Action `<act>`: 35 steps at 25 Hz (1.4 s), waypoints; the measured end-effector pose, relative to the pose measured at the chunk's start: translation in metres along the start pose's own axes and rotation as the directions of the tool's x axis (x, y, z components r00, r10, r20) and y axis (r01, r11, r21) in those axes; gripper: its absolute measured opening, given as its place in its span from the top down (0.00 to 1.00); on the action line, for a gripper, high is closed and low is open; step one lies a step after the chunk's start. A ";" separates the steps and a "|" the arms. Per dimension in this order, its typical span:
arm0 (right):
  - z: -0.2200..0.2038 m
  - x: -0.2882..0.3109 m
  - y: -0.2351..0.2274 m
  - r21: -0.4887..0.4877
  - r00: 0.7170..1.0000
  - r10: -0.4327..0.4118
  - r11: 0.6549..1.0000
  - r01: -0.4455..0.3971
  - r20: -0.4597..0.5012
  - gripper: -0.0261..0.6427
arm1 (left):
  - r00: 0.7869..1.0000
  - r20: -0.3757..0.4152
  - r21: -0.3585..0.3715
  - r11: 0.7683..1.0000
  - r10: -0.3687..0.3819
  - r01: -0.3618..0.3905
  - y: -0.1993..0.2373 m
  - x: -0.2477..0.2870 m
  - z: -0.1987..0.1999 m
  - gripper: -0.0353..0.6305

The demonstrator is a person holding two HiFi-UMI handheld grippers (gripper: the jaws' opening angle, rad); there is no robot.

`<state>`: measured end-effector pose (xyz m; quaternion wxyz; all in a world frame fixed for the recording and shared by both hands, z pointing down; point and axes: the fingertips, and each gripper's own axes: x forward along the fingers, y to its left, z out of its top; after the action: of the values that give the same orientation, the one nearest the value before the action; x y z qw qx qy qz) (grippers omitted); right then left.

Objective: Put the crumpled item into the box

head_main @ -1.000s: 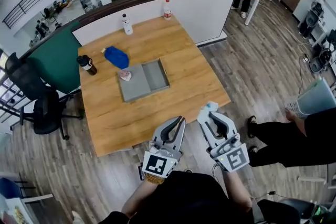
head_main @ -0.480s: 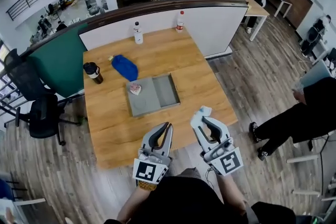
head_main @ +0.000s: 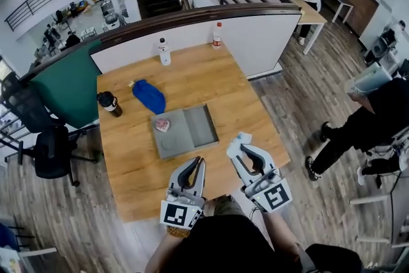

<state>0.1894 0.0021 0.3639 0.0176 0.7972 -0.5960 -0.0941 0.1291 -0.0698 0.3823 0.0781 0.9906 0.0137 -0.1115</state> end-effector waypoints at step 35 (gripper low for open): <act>-0.143 0.185 -0.086 0.108 0.888 0.450 0.891 -0.440 -0.092 0.80 | 0.935 -0.116 0.166 0.935 0.335 -0.315 0.060 0.083 -0.042 0.88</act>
<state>0.3457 -0.1617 0.4682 0.0394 0.6435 -0.7643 -0.0163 0.2222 -0.1219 0.4133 0.0224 0.9876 -0.1532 -0.0268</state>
